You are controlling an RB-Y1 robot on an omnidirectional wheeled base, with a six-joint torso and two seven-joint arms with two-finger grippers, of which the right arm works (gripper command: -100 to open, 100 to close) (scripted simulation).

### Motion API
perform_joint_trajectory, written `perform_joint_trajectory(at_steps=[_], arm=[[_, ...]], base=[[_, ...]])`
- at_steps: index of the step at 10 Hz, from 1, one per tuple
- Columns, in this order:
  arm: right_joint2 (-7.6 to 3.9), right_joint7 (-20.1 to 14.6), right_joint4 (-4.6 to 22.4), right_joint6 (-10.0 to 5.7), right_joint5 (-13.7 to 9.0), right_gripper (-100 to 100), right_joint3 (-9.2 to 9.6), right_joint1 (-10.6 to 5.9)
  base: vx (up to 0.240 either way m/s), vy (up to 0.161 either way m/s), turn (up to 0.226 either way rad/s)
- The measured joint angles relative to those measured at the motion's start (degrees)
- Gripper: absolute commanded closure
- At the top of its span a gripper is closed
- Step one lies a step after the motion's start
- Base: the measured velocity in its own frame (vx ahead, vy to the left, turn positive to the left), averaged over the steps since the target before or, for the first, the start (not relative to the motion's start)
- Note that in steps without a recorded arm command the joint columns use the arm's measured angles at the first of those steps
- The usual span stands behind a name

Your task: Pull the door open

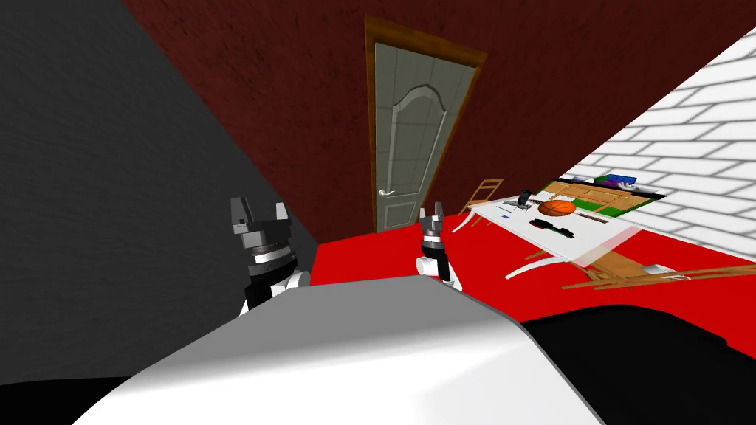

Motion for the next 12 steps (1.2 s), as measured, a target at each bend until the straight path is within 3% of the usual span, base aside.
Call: perform_joint_trajectory(at_steps=[6, 8, 12], arm=[[-1.55, 1.9, 10.9, -0.91, -1.7, -100, 0.75, -4.67], [-2.05, 2.4, 13.2, -0.46, -2.3, -100, 0.71, -5.98], [-3.24, 3.4, 20.4, -1.58, -3.4, -100, 1.11, -8.91]], base=[[0.090, -0.025, 0.089], [0.065, -0.019, 0.039], [0.090, -0.029, 0.101]])
